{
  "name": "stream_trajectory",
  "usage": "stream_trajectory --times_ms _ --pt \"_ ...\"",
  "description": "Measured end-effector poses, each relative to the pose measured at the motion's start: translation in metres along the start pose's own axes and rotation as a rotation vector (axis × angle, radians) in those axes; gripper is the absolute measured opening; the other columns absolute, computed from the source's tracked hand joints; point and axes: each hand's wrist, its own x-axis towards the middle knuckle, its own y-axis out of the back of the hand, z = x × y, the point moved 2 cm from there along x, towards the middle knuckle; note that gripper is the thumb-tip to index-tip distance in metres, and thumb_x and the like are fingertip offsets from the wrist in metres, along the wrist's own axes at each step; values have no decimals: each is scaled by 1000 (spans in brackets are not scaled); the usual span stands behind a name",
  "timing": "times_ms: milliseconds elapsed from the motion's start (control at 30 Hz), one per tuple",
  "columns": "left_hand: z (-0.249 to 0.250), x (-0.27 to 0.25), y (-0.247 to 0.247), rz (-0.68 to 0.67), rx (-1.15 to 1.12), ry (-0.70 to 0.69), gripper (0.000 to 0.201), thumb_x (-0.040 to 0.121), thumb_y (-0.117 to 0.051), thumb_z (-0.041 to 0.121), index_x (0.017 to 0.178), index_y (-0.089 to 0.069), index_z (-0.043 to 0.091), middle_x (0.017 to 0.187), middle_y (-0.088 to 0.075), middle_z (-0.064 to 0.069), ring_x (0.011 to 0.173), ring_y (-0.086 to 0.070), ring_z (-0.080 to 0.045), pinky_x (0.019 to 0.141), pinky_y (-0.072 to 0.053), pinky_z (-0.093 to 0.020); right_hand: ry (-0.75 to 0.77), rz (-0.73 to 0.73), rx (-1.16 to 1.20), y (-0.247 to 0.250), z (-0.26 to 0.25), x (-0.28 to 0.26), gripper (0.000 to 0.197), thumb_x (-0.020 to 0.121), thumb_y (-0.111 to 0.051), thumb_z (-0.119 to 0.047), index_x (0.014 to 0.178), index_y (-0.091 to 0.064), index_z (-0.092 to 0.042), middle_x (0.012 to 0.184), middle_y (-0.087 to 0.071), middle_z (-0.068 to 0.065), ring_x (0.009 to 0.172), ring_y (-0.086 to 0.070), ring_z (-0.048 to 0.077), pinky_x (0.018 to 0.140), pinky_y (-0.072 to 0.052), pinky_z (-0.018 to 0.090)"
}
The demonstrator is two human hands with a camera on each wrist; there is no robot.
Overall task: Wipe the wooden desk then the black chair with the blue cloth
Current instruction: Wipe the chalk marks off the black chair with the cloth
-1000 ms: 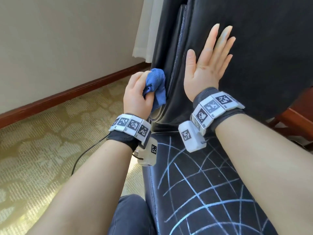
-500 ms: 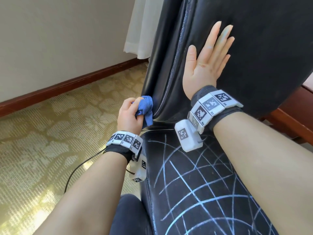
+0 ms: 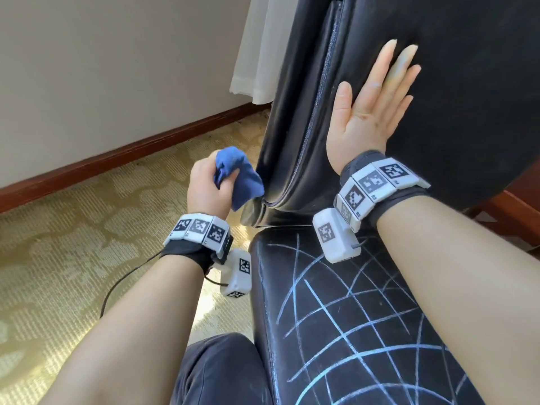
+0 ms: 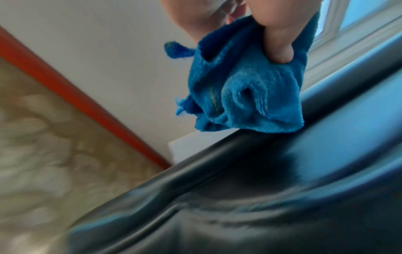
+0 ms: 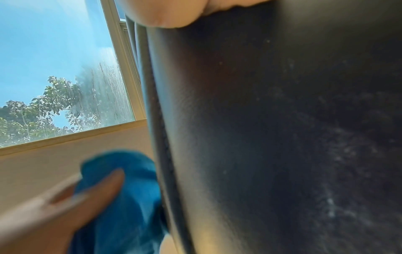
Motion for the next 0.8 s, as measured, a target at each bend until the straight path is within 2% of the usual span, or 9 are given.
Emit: stream_trajectory --times_ms 100,167,200,300,400,467,533,600,800 --pt "60 16 21 129 -241 -139 15 86 -56 11 98 -60 17 86 -54 19 92 -53 -4 77 -35 -14 2 2 -8 2 2 1 65 95 -19 -41 149 -9 -6 156 -1 19 143 3 36 114 1 47" --pt "93 27 32 173 -350 -241 29 86 -58 11 105 -53 32 94 -51 25 97 -49 15 87 -32 -4 8 3 -7 2 1 0 65 95 -19 -41 149 -9 -6 156 -1 19 143 2 36 114 1 47" --pt "106 34 35 175 -370 -275 34 86 -59 12 111 -47 31 99 -49 23 100 -47 18 89 -31 -3 11 3 -2 2 1 0 65 95 -20 -41 149 -10 -6 156 -2 19 143 2 36 114 1 47" --pt "132 61 36 94 -306 -324 32 86 -58 14 115 -50 25 103 -48 18 104 -50 -1 90 -32 -4 8 7 13 2 0 0 65 95 -21 -41 149 -11 -7 156 -3 20 143 1 37 114 0 48" --pt "136 68 26 62 -186 -360 37 83 -57 8 120 -58 6 109 -56 -3 105 -50 -12 88 -33 -4 10 9 9 2 1 0 65 95 -21 -41 149 -11 -7 155 -3 21 143 0 38 114 -2 50" --pt "121 55 15 76 -105 -430 40 77 -55 1 116 -61 1 112 -57 -15 104 -51 -18 92 -40 -17 9 8 4 2 2 0 65 95 -21 -41 149 -11 -7 155 -4 21 143 0 38 114 -3 51" --pt "93 34 1 56 -48 -440 44 72 -49 5 114 -61 9 111 -58 -16 101 -51 -23 90 -42 -28 17 10 3 2 1 -1 64 95 -21 -41 148 -11 -7 155 -4 21 143 -1 39 114 -4 52" --pt "59 12 -13 38 -32 -380 43 70 -47 10 111 -56 18 108 -59 -13 97 -50 -20 86 -40 -27 20 11 9 0 0 -2 64 94 -21 -41 148 -12 -7 155 -4 21 143 -1 38 114 -3 51" --pt "-3 -27 -34 -101 21 -120 45 71 -51 4 112 -68 11 113 -61 -10 96 -58 -27 78 -42 -24 30 26 26 -2 0 -1 65 94 -20 -40 148 -12 -5 155 -4 21 143 -1 39 113 -5 53"
